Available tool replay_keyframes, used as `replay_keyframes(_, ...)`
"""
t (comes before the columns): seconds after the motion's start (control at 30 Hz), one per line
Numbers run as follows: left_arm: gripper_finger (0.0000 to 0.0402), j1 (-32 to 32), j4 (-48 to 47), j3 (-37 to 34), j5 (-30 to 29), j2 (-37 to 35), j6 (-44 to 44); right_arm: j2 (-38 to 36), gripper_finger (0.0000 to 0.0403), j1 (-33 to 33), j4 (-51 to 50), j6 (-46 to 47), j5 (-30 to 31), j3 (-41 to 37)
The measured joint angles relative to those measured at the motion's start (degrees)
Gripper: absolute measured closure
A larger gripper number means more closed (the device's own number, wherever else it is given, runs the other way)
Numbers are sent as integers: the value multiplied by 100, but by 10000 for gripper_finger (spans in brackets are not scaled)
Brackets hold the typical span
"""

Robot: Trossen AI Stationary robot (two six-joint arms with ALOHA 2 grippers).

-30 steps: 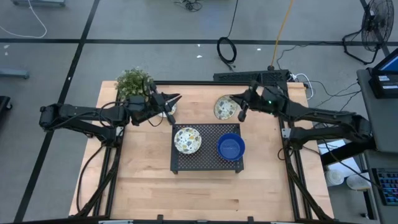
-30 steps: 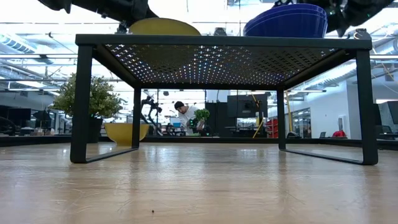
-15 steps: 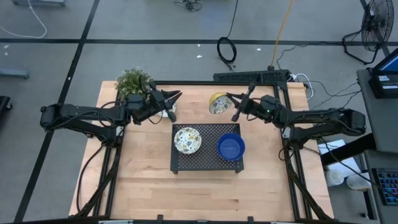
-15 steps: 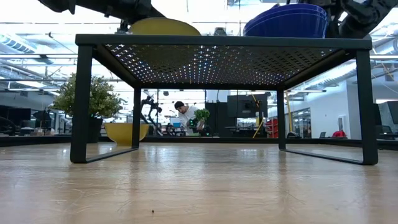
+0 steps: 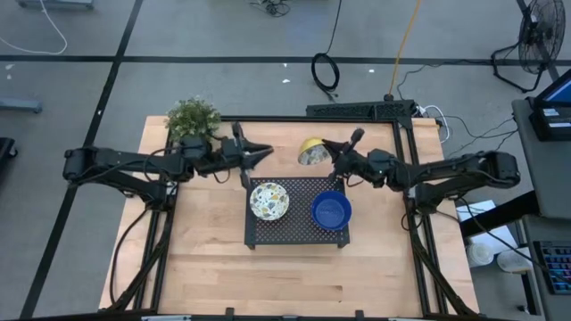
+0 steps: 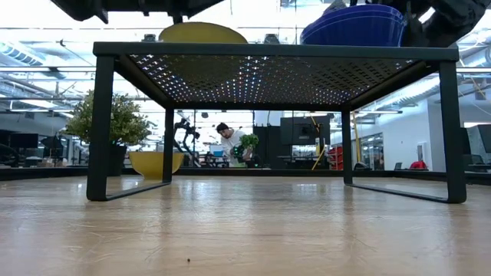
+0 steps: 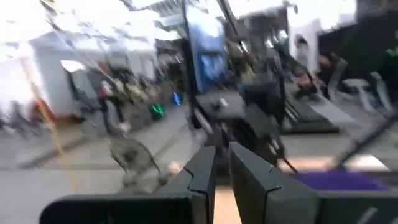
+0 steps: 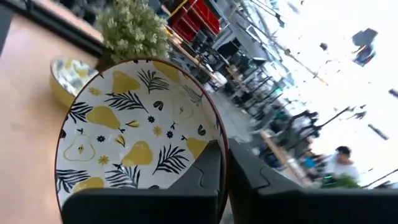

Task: Pick & Place Mini bowls
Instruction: Stack the right white bowl on the white bowl on the shelf

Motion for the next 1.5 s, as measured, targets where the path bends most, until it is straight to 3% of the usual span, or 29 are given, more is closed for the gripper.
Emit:
replay_keyframes(0.1,350,-63,63,89,-48,231,46,2,403,253,288,-672,497,0)
replay_keyframes(0.23,337,-100,95,223,-797,467,906,-3,403,418,1019,-1269,781,0)
replay_keyframes(0.4,276,-145,136,204,-1621,995,2069,-11,403,415,1835,-1726,783,0)
replay_keyframes(0.57,209,-145,358,465,-1781,1324,2679,2,403,383,1988,-2033,478,1)
replay_keyframes(0.83,163,-145,241,736,-1768,1389,2276,174,403,154,2675,-2028,-136,4)
replay_keyframes(1.0,160,-145,149,735,-1768,1389,2050,565,403,-106,3013,-2149,-811,11)
replay_keyframes(1.23,160,-145,-25,732,-1783,1389,1928,1004,403,-245,3553,-2435,-1317,11)
replay_keyframes(1.5,160,-149,-538,732,-1768,1387,1537,1029,403,-253,3690,-2434,-1651,13)
